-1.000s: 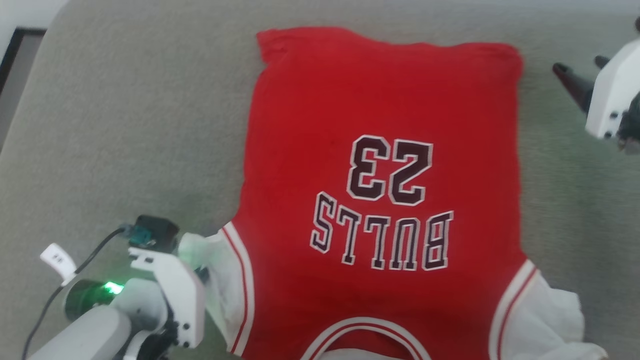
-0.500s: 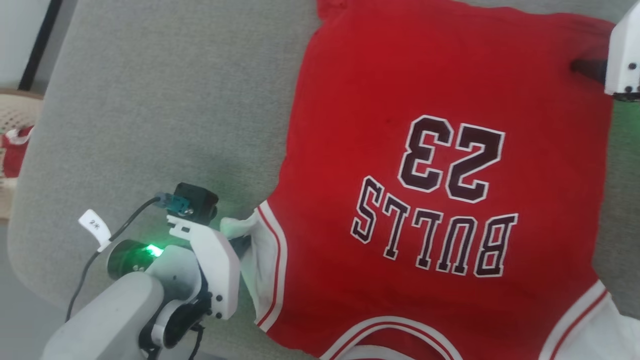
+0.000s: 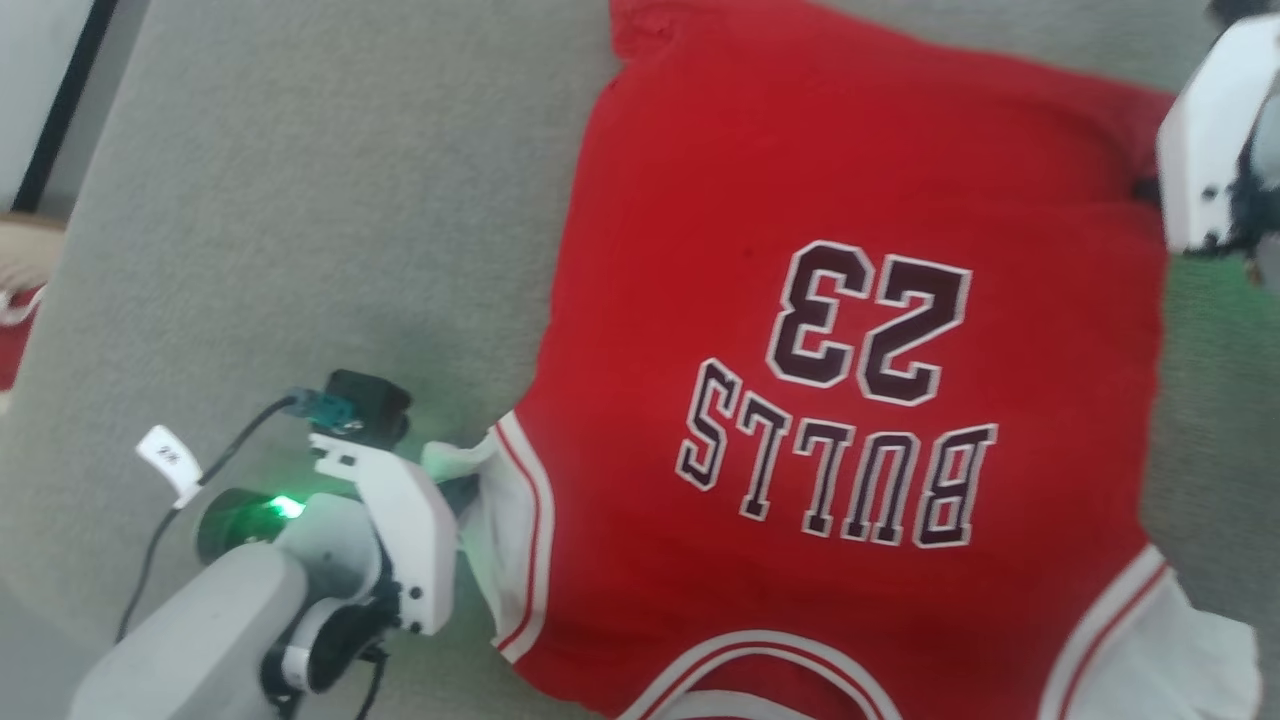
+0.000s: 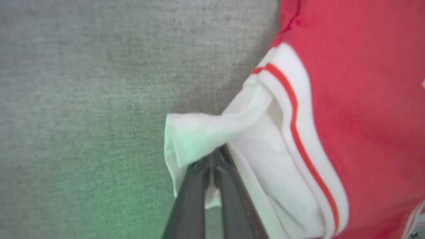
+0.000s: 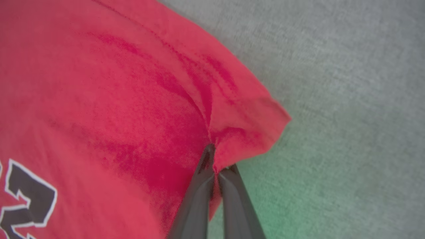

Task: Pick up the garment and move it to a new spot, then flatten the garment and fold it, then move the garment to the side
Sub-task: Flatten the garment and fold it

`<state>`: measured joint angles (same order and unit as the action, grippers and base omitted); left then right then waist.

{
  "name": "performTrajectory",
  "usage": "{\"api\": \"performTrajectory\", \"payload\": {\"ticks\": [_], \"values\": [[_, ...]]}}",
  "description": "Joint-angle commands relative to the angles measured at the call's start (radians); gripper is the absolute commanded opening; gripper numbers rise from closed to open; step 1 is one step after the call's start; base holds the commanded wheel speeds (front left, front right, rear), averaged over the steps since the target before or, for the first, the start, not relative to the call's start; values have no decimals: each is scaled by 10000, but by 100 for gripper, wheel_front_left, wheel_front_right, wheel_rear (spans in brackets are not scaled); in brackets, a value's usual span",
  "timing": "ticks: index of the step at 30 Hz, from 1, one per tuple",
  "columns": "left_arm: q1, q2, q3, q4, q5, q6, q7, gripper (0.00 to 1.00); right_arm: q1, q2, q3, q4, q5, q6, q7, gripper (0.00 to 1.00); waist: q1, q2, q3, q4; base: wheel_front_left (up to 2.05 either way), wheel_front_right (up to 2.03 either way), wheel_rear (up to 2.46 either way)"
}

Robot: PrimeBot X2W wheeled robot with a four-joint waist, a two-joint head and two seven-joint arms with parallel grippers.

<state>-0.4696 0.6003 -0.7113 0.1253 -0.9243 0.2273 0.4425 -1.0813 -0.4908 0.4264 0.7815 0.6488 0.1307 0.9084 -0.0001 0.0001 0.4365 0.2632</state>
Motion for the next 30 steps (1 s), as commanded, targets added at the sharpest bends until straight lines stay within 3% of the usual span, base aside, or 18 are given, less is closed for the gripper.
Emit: {"api": "performTrajectory", "payload": {"ticks": [1, 9, 17, 24, 30], "values": [[66, 149, 167, 423, 57, 327, -126, 0, 574, -196, 303, -211, 199, 1, 113, 0, 1, -1, -338, -366, 0, 0, 0], [602, 823, 456, -52, -136, 539, -133, 0, 2288, -1394, 1099, -3281, 1593, 1, -405, 0, 1, -1, -1119, -1365, 0, 0, 0], [1036, 1351, 617, -592, -275, 770, 13, 0, 4920, -2176, 335, -5741, 2527, 1, -658, 0, 1, -1, -1603, -2199, 0, 0, 0], [1142, 1509, 656, -786, -286, 838, 16, 0, 7104, -1756, -824, -6594, 2311, 1, -1081, 0, 1, -1, -1688, -2614, 0, 0, 0], [1108, 1524, 628, -740, -295, 763, 16, 0, 8393, -668, -1648, -6152, 1477, 1, -1579, 0, 1, -1, -1646, -2875, 0, 0, 0]]}}
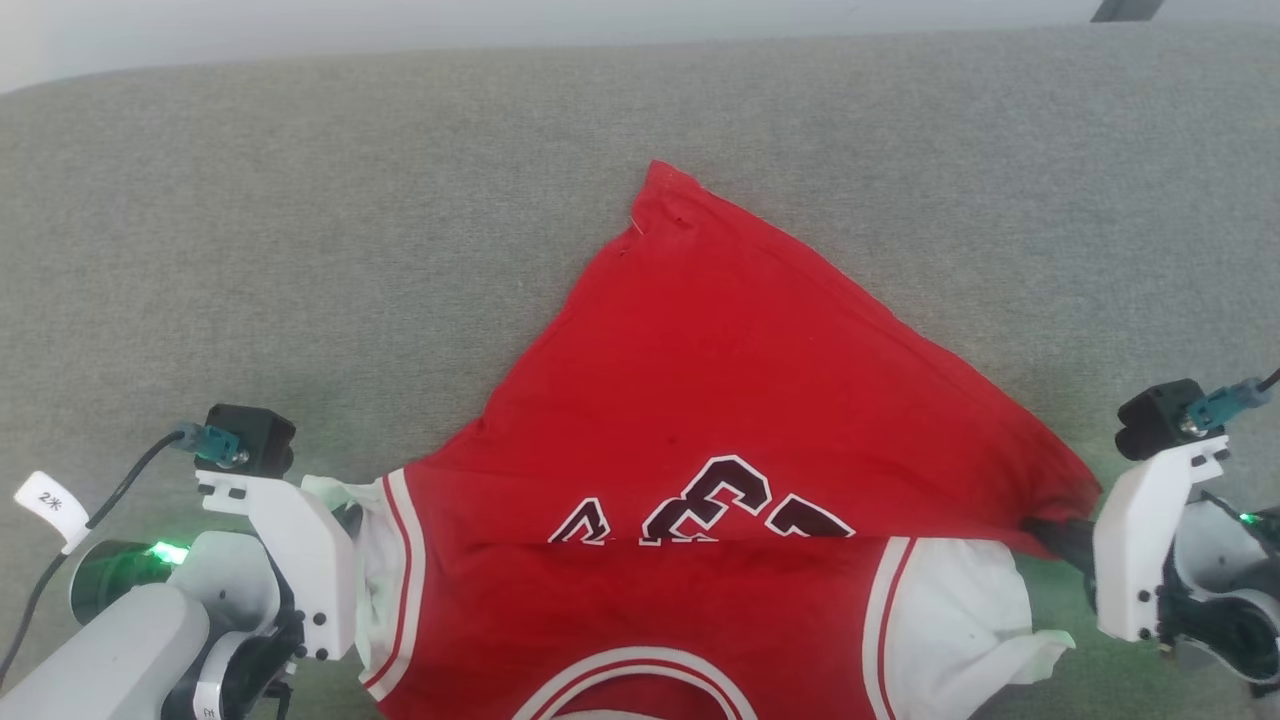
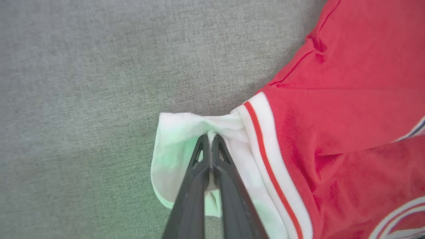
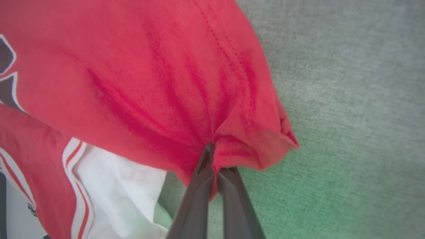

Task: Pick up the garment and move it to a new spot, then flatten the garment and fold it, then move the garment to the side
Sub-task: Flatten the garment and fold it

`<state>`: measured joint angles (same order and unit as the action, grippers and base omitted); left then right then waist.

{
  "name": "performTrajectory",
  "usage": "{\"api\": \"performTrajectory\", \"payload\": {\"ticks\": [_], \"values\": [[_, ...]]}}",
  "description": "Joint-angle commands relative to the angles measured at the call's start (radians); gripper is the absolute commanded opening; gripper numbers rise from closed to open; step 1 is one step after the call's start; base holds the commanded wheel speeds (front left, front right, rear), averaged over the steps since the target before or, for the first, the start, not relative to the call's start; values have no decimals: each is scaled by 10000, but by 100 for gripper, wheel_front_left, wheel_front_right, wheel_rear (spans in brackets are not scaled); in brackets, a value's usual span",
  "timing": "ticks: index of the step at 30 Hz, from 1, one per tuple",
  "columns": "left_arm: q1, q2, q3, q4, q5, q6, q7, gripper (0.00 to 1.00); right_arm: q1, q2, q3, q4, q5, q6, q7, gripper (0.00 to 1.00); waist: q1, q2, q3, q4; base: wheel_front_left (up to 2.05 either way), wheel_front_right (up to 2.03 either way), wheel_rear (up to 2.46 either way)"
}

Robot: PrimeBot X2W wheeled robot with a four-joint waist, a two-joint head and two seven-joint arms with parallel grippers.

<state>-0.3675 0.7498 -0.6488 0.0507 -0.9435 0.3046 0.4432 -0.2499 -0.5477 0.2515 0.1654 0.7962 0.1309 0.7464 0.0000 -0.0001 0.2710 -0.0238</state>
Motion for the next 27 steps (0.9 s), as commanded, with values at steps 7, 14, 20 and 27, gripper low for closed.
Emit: {"api": "performTrajectory", "payload": {"ticks": [7, 14, 20, 27], "values": [[-99, -78, -47, 220, -122, -160, -49, 0, 4, 662, -119, 493, -709, -6, -252, 100, 0, 1, -22, -60, 0, 0, 0], [-71, -177, -91, 347, -134, -214, -97, 0, -181, 495, -656, -846, -1012, 0, -151, 100, 0, 1, -172, 146, 0, 0, 0], [-122, -346, -196, 372, -104, -281, -164, 0, -491, 501, -1057, -2001, -1401, 0, 117, 100, 0, 1, -211, 521, 0, 0, 0], [-346, -693, -375, 466, 16, -423, -243, 0, -1560, 610, -825, -2180, -1776, 0, 342, 100, 0, 1, -119, 1181, 0, 0, 0]]}}
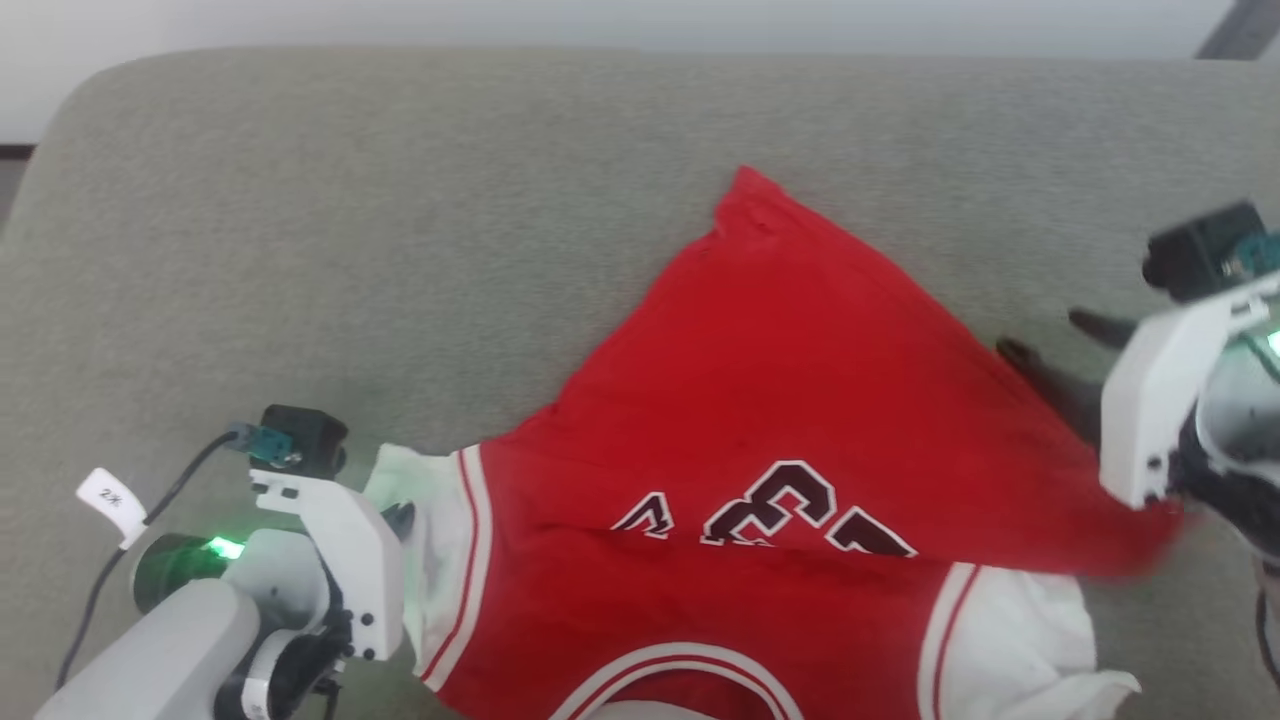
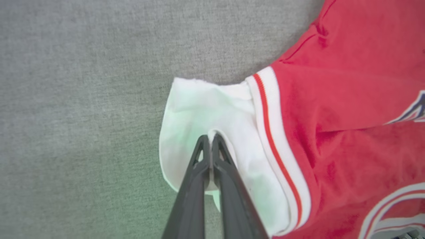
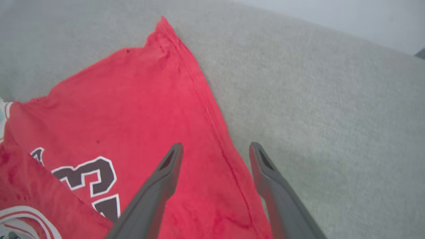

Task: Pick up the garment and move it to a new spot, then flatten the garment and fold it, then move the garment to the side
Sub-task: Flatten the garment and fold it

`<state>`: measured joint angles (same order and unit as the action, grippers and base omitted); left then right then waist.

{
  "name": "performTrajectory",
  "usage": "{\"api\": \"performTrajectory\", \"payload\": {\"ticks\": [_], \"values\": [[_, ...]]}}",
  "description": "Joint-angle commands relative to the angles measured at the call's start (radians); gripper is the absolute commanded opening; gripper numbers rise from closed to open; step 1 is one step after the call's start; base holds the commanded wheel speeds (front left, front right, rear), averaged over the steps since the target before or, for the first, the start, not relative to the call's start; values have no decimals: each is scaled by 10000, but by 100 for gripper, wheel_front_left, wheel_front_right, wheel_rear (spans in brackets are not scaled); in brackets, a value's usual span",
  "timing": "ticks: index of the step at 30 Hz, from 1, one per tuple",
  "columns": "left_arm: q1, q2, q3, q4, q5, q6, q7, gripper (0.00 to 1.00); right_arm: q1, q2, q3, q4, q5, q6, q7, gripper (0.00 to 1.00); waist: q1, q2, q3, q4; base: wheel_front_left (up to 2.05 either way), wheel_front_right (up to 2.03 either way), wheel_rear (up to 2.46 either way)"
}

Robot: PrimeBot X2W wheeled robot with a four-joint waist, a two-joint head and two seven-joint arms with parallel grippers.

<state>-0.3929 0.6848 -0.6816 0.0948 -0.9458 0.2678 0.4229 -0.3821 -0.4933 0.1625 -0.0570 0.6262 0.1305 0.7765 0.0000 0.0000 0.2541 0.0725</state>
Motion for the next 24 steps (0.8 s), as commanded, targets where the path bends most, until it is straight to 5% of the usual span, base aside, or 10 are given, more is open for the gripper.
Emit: {"api": "performTrajectory", "payload": {"ticks": [1, 12, 24], "values": [[-154, -102, -73, 49, 47, -76, -53, 0, -456, 93, 176, 106, -105, 4, 30, 100, 0, 0, 72, 325, 0, 0, 0], [-865, -866, -439, 423, 285, -456, -138, 0, -3281, 385, 1666, 2306, -200, 4, -288, 100, 0, 0, 549, 1506, 0, 0, 0], [-1864, -2096, -919, 1621, 502, -1310, -520, 0, -6095, 166, 4335, 6573, 106, 3, 251, 100, 0, 0, 1301, 3030, 0, 0, 0]]}}
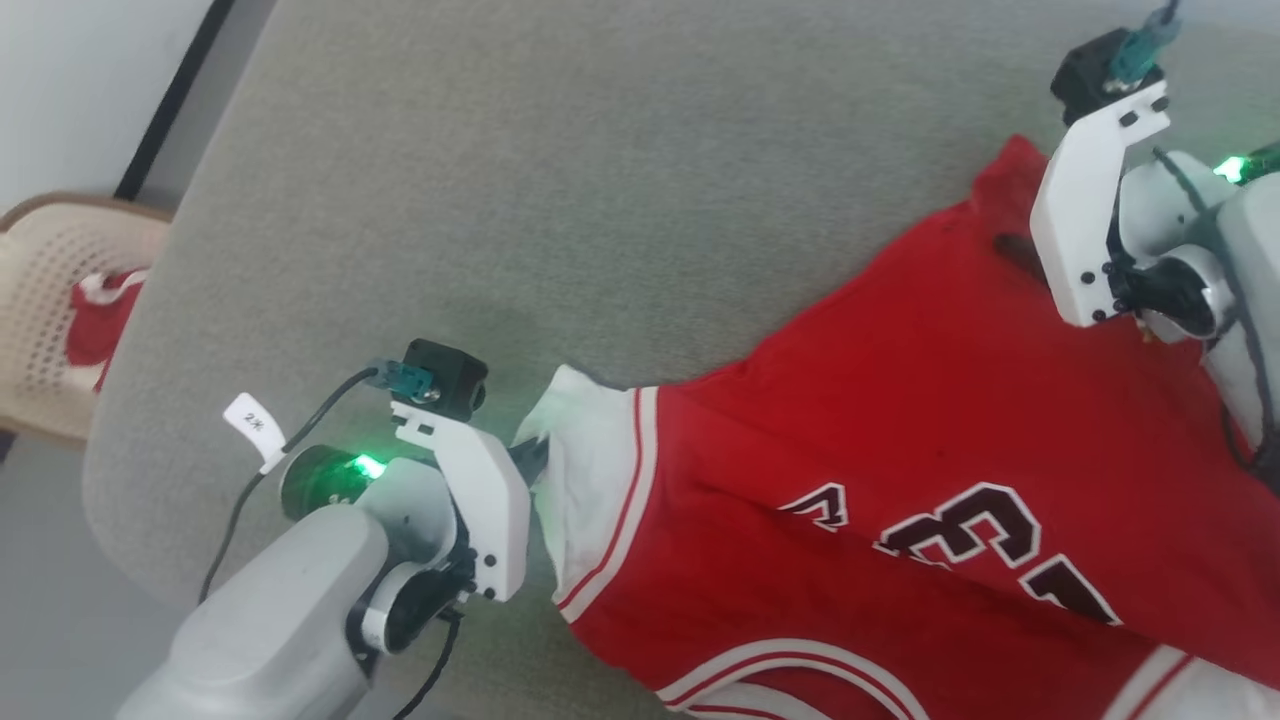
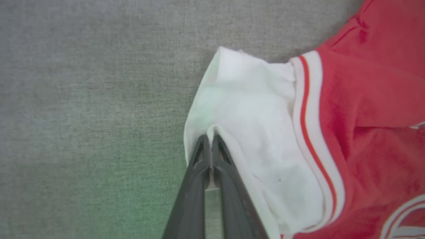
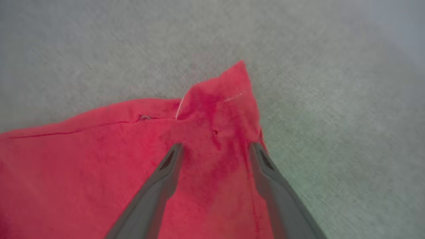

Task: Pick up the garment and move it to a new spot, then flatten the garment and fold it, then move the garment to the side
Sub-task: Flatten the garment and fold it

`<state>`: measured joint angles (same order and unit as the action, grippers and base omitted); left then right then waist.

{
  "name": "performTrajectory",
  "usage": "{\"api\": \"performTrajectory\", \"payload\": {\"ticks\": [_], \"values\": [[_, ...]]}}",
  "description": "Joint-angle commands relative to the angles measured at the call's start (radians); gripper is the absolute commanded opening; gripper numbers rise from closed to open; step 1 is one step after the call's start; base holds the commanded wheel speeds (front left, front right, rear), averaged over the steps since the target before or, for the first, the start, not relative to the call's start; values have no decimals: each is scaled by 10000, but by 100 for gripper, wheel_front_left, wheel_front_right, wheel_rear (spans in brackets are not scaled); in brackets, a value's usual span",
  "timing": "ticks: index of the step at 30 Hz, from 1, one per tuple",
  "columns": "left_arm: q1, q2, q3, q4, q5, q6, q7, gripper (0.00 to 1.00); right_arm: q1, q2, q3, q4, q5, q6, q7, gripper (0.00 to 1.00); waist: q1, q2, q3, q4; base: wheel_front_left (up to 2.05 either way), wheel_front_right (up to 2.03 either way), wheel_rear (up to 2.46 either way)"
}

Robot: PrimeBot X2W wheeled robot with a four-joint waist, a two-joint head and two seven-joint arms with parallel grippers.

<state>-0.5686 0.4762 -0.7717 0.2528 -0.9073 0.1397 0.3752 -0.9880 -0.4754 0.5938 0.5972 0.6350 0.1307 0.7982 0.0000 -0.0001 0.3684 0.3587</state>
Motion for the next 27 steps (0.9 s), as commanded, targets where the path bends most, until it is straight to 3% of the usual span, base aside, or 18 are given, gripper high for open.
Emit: {"api": "performTrajectory", "payload": {"ticks": [1, 8, 9, 10, 19, 27], "values": [[-130, -56, -29, 142, 106, -67, -84, 0, -150, -68, 290, 287, 54, 1, 181, 100, 0, 1, 199, 222, 0, 0, 0], [-342, -389, -103, 852, 21, -409, -305, 0, -127, -72, 1521, 2010, 674, -4, 1112, 100, 0, 1, 364, 443, 0, 0, 0], [-389, -415, -97, 948, 2, -436, -311, 0, -160, -48, 1665, 2092, 772, -4, 1188, 69, 0, 1, 370, 445, 0, 0, 0], [-416, -426, -85, 1042, 1, -482, -346, 0, -184, -40, 1824, 2049, 893, -2, 1263, 0, 0, 1, 370, 437, 0, 0, 0], [-844, -250, 277, 1444, -298, -665, -331, 0, -1189, -285, 2252, 1866, 1562, -2, 623, 0, 0, 1, 87, -86, 0, 0, 0], [-2089, 828, 556, 1175, 201, -483, 313, 0, -2002, -436, 2663, 963, 2067, -1, -325, 0, 0, 1, -616, -1074, 0, 0, 0]]}}
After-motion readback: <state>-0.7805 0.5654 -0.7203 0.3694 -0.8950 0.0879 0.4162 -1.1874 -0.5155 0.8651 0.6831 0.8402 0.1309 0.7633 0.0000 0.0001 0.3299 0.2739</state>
